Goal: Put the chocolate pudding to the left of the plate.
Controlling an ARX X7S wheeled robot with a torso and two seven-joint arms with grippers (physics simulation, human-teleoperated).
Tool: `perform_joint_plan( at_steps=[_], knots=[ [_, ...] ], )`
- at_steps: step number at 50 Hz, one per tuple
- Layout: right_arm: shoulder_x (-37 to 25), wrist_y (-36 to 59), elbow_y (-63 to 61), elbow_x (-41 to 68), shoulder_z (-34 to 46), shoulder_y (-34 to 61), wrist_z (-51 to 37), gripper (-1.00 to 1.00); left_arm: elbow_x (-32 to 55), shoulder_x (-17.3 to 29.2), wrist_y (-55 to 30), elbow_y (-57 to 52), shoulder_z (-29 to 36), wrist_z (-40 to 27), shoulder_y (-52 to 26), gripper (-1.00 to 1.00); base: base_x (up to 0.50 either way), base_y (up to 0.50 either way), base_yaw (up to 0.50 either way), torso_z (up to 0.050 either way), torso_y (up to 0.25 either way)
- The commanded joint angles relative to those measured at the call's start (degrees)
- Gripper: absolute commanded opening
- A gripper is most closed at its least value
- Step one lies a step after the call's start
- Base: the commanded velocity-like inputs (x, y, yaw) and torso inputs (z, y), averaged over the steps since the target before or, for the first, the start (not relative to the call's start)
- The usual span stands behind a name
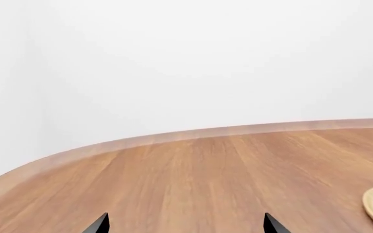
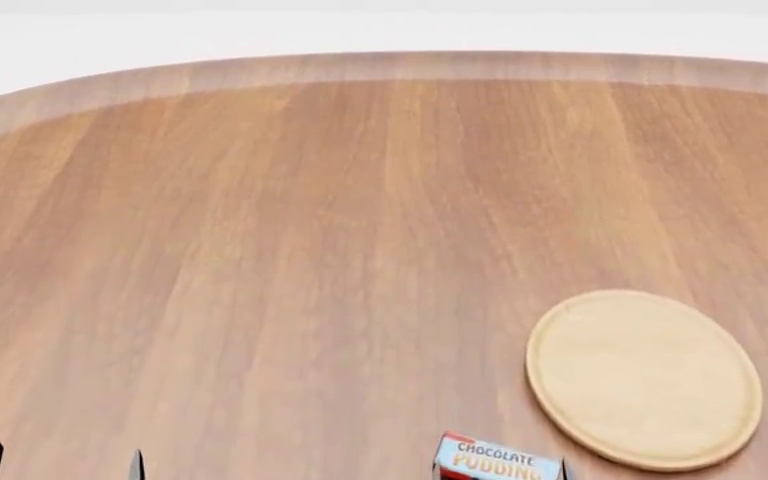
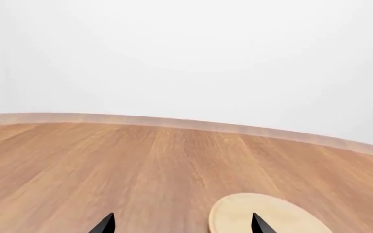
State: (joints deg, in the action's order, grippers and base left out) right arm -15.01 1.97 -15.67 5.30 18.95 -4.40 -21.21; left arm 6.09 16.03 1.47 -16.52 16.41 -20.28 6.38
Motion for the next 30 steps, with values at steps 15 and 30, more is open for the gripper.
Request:
perform_joint_plan(
  at_steps=[15, 30],
  knots=[
    [-0.4, -0.1, 0.5, 0.1, 0.7, 0.4, -0.5, 1.00, 0.5, 0.5, 0.3, -0.2, 0.3, -0.5, 0.0, 1.00, 0.11, 0.00, 0.00, 0.000, 0.000],
    [-0.7, 0.1, 0.6, 0.2, 1.1, 0.6, -0.8, 1.00, 0.6, 0.6, 0.6, 0.3, 0.7, -0.7, -0.1, 1.00, 0.11, 0.00, 0.00, 0.000, 0.000]
  ],
)
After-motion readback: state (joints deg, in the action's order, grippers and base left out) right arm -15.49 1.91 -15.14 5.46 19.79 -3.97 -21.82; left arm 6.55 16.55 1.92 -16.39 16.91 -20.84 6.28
